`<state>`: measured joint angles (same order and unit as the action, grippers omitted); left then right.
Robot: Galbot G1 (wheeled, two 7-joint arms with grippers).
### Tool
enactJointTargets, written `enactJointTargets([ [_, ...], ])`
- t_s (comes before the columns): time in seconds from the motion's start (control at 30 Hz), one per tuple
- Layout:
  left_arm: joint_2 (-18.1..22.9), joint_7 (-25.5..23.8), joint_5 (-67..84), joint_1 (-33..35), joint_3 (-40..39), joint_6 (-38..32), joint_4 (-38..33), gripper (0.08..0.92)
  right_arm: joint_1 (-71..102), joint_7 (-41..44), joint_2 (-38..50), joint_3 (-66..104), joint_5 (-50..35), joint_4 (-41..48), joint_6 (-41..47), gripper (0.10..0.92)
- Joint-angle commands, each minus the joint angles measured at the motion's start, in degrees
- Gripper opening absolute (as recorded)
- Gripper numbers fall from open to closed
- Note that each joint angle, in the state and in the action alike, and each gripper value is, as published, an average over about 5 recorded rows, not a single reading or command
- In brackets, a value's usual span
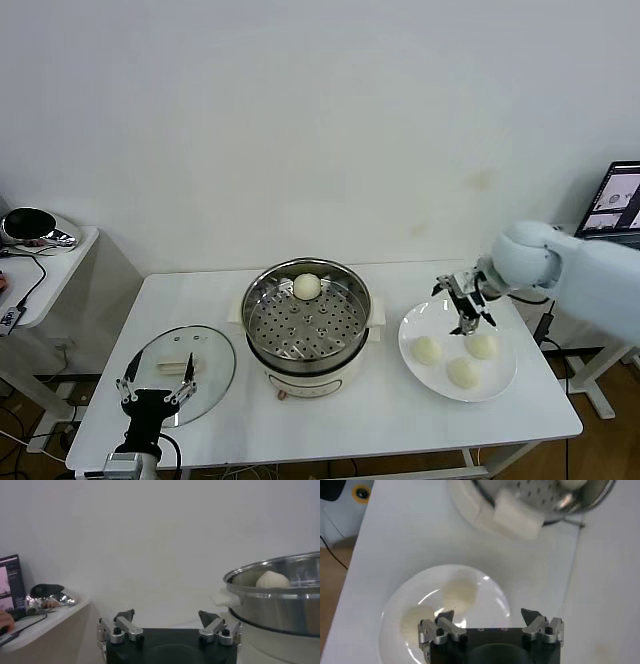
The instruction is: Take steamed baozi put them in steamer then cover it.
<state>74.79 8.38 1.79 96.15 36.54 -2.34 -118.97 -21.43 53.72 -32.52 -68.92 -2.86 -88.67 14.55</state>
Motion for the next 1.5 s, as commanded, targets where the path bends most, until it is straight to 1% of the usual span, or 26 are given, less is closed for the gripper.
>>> enactJointTargets([
  [0.03,-0.05,0.03,-0.19,-0.39,0.25,0.21,0.96,0.823,14.93,-0.1,-2.41,9.62,6.61,6.7,0.82,0.823],
  [0.4,-0.24,0.06,0.15,-0.52,0.82,0.2,1.6,0.823,18.89,-0.13,-8.86,10.94,8.27,11.24,0.23,0.823],
  [0.7,-0.25,0.07,0.22,-0.57,1.04,0.13,1.86,0.823,21.1,-0.92,-11.63,13.18,10.45,14.53,-0.53,0.823],
  [0.87,-0.17,0.07,0.22,-0.59,1.02,0.12,1.81,0.823,21.89,-1.08,-11.87,13.96,11.23,14.85,-0.18,0.817],
  [1.0,0.05,0.07,0.12,-0.73,0.86,0.14,1.89,0.823,21.97,-1.01,-11.9,14.25,11.44,14.68,0.08,0.754],
  [1.13,0.2,0.06,0.01,-0.66,0.77,0.14,1.73,0.823,21.92,-0.87,-11.68,14.46,11.11,14.52,0.15,0.641],
  [1.23,0.19,0.1,0.01,-0.65,0.85,0.15,1.69,0.823,22.25,-0.66,-11.45,14.91,10.97,14.48,0.08,0.572],
  [1.33,0.14,0.12,0.0,-0.67,0.91,0.26,1.49,0.823,21.77,-0.27,-10.63,15.4,10.3,13.35,0.28,0.543],
  [1.5,0.07,0.1,0.02,-0.88,0.8,0.6,1.1,0.823,16.04,0.73,-8.05,14.8,6.73,9.9,1.33,0.531],
])
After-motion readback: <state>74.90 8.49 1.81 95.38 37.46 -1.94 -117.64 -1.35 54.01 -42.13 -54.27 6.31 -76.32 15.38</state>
